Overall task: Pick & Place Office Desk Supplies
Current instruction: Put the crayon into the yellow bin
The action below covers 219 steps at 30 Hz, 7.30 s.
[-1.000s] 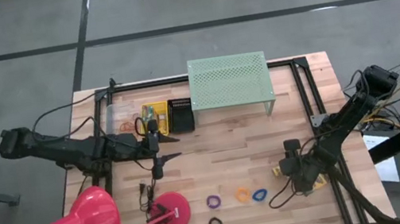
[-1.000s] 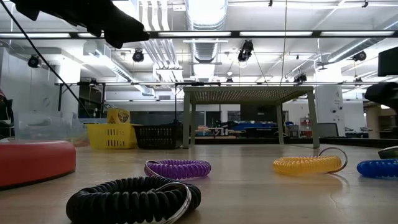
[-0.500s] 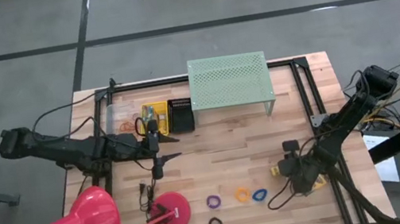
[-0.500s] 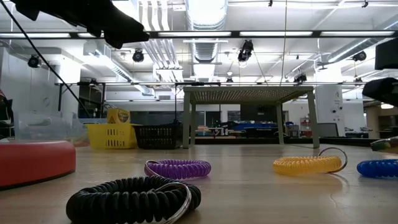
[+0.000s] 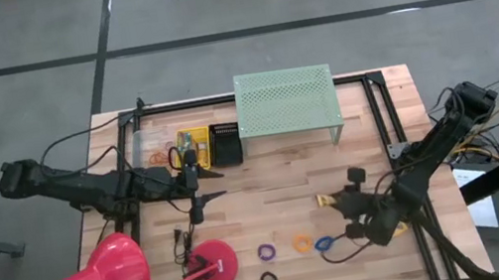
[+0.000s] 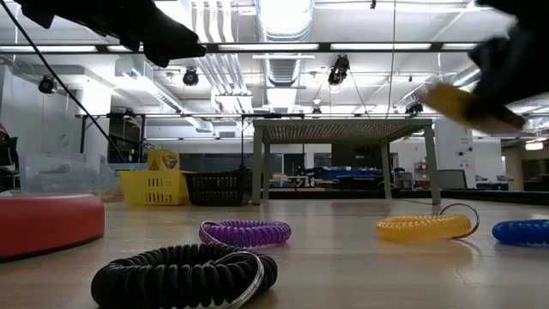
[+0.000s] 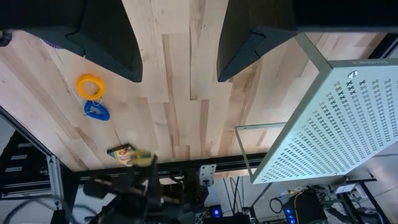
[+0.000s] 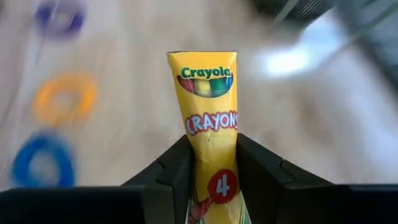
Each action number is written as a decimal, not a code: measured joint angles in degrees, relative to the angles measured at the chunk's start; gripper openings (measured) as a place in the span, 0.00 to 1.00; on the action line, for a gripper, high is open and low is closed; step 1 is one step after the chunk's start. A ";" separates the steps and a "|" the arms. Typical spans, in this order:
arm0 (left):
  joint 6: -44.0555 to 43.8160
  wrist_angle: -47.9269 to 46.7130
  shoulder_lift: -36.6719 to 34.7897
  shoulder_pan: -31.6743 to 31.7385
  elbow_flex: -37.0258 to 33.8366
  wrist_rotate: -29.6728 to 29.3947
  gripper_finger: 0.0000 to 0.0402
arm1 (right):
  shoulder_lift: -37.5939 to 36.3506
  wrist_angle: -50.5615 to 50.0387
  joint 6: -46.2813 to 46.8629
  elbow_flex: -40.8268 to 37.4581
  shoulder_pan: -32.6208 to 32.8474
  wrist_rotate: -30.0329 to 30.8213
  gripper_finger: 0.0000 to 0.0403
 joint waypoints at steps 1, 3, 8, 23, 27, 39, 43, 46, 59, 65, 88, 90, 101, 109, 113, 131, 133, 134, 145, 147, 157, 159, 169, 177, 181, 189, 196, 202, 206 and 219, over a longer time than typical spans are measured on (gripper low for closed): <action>0.00 0.00 0.00 -0.01 0.00 0.00 0.53 | 0.00 0.47 -0.29 0.69 -0.07 3.26 0.26; 0.00 0.00 0.00 -0.01 0.00 0.00 0.53 | 0.00 2.61 -1.93 1.67 -0.61 8.42 0.25; 0.00 0.00 0.00 0.01 0.00 -0.01 0.53 | 0.07 15.64 -9.73 1.97 -4.09 13.40 0.24; 0.00 -1.03 0.00 0.00 0.00 0.00 0.53 | 10.30 56.66 -14.10 -0.18 -21.95 -0.97 0.23; 0.00 -1.21 0.00 0.01 0.00 0.00 0.53 | 16.76 67.52 -17.79 1.32 -24.93 -5.06 0.24; 0.00 -2.52 0.00 -0.01 0.00 -0.01 0.53 | 38.16 73.32 -16.42 18.98 -31.65 -5.03 0.28; 0.00 -3.01 0.00 -0.01 0.00 0.00 0.53 | 43.87 72.86 -16.97 25.40 -33.04 -5.08 0.30; 0.00 -3.24 0.01 0.00 0.00 0.00 0.53 | 46.72 72.79 -20.69 28.63 -33.39 -5.06 0.31; 0.00 -4.85 0.02 -0.01 0.00 0.00 0.53 | 42.02 67.37 -26.64 24.54 -31.62 -5.29 0.30; 0.00 -5.67 0.02 -0.01 0.00 -0.01 0.53 | 38.09 66.76 -27.17 20.41 -29.78 -5.47 0.27; 0.01 -7.50 0.00 -0.04 0.00 0.02 0.53 | 34.77 67.73 -33.54 20.56 -29.02 -18.56 0.23; 0.00 -7.43 -0.04 -0.01 0.00 0.00 0.53 | 34.77 67.73 -34.24 20.74 -29.02 -18.47 0.22; 0.00 -6.80 -0.04 -0.01 0.02 0.00 0.53 | 34.80 68.49 -36.06 20.89 -29.06 -18.34 0.23; -1.47 -6.36 0.02 0.01 0.02 -0.03 0.53 | 34.77 65.13 -36.00 20.91 -29.06 -18.47 0.21; -1.93 -6.15 0.02 0.01 0.01 -0.02 0.53 | 34.77 63.94 -35.97 20.91 -29.04 -18.58 0.21; -6.34 -3.72 0.08 0.01 -0.02 6.18 0.53 | 34.80 63.97 -40.36 23.58 -29.15 -15.54 0.21; -6.06 -3.76 0.34 0.01 -0.02 6.20 0.53 | 34.80 64.09 -41.82 24.41 -29.15 -15.54 0.22; -5.90 -3.76 0.46 0.01 -0.02 6.18 0.53 | 34.80 63.95 -42.78 24.77 -29.17 -15.54 0.22; -5.73 -3.93 0.81 0.01 -0.09 6.03 0.53 | 34.80 63.93 -44.70 25.60 -29.17 -15.76 0.19; -5.73 -3.83 0.81 0.01 -0.09 6.02 0.53 | 34.80 63.86 -44.35 25.54 -29.17 -15.78 0.20; -5.73 -3.37 0.81 -0.04 -0.09 6.03 0.38 | 34.80 63.84 -44.34 25.50 -29.22 -15.78 0.20; -5.74 -3.37 0.81 -0.04 -0.09 6.01 0.32 | 34.80 63.84 -44.37 25.48 -29.22 -15.81 0.19; -5.73 -3.53 0.81 -0.01 -0.09 5.99 0.18 | 34.80 63.61 -44.90 25.46 -29.20 -16.06 0.25; -5.75 -3.94 0.81 0.01 -0.11 5.97 0.19 | 34.80 60.34 -45.46 25.46 -29.04 -16.10 0.37; -5.75 -3.92 0.76 0.01 -0.11 5.84 0.19 | 34.80 60.26 -45.26 25.42 -29.00 -16.11 0.45; -5.91 -6.71 0.76 -0.10 -0.11 -5.08 0.19 | 34.80 55.69 -43.70 25.42 -29.17 -14.72 0.57; -5.96 -7.36 0.71 0.08 -0.11 -24.54 0.19 | 34.82 48.06 -39.39 25.37 -28.74 -12.39 0.61; -5.97 -7.39 0.72 0.12 -0.11 -44.20 0.19 | 34.82 43.80 -34.37 25.37 -29.15 -11.42 0.60; -8.63 -7.52 0.72 0.73 -0.11 -50.65 0.19 | 34.82 42.99 -32.50 25.37 -28.89 -11.63 0.61; -23.52 -17.46 0.76 5.17 -0.70 -43.68 0.20 | 34.82 42.93 -32.30 25.37 -29.07 -11.41 0.61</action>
